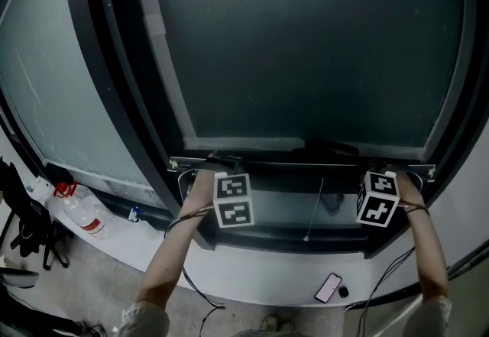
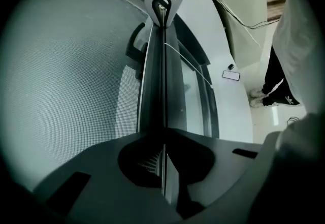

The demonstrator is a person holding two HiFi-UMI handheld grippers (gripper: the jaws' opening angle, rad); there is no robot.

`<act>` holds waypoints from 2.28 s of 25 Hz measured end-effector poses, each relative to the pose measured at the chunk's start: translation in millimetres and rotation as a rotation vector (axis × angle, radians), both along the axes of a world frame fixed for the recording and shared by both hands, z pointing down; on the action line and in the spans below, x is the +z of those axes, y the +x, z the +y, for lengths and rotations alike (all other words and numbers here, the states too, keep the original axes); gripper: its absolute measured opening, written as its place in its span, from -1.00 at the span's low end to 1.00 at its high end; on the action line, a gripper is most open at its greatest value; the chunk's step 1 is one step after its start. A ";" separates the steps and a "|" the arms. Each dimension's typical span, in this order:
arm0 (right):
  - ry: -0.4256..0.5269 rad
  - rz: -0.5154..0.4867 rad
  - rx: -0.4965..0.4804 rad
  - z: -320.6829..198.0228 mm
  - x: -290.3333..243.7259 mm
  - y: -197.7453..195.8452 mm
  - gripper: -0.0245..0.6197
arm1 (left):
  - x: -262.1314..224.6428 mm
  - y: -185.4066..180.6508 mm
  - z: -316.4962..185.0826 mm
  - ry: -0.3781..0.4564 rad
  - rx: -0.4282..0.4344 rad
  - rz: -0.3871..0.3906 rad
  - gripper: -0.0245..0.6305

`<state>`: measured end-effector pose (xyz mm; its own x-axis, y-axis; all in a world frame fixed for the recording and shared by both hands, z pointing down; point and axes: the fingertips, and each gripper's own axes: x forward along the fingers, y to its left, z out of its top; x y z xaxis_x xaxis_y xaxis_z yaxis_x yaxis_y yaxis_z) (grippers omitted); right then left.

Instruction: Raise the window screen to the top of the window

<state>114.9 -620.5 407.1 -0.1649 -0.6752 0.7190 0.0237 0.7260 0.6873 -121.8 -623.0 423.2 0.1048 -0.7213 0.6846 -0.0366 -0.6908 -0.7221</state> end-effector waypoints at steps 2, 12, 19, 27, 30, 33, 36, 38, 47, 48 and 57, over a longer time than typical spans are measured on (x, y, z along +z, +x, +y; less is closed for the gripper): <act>0.052 0.002 0.000 -2.2 -8.8 1.3 -0.87 | -10.1 -0.2 -2.3 0.051 0.003 0.001 -0.87; 0.239 0.015 -0.015 -11.2 -111.4 1.0 -0.86 | -117.2 -2.6 -12.5 0.294 -0.005 0.020 -0.87; 0.463 -0.023 -0.020 -19.7 -239.2 -1.4 -0.86 | -247.3 -6.1 -19.7 0.559 -0.021 0.009 -0.87; 0.650 -0.002 -0.011 -19.0 -381.8 -8.6 -0.86 | -389.5 -12.0 -19.2 0.758 -0.031 0.013 -0.87; 0.690 -0.008 -0.004 -19.9 -416.2 -5.4 -0.86 | -424.5 -9.2 -20.2 0.795 -0.027 0.006 -0.87; 0.786 -0.022 -0.007 -21.2 -459.4 -3.9 -0.86 | -469.0 -8.2 -20.9 0.895 -0.020 0.011 -0.87; 0.863 -0.067 0.018 -18.7 -502.7 -2.2 -0.86 | -512.4 -8.2 -20.0 0.956 -0.036 0.013 -0.86; 0.922 -0.064 0.033 -18.2 -528.3 -4.4 -0.86 | -538.3 -10.4 -18.2 0.985 -0.057 0.011 -0.86; 1.032 -0.045 0.016 -17.6 -599.4 -8.3 -0.86 | -609.6 -11.5 -16.5 1.106 -0.047 0.034 -0.86; 1.038 -0.050 0.013 -18.2 -607.3 -7.9 -0.86 | -617.8 -11.5 -16.8 1.115 -0.046 0.030 -0.86; 1.130 -0.031 0.038 -14.4 -673.7 -11.7 -0.86 | -684.4 -13.3 -15.9 1.148 -0.080 -0.018 -0.86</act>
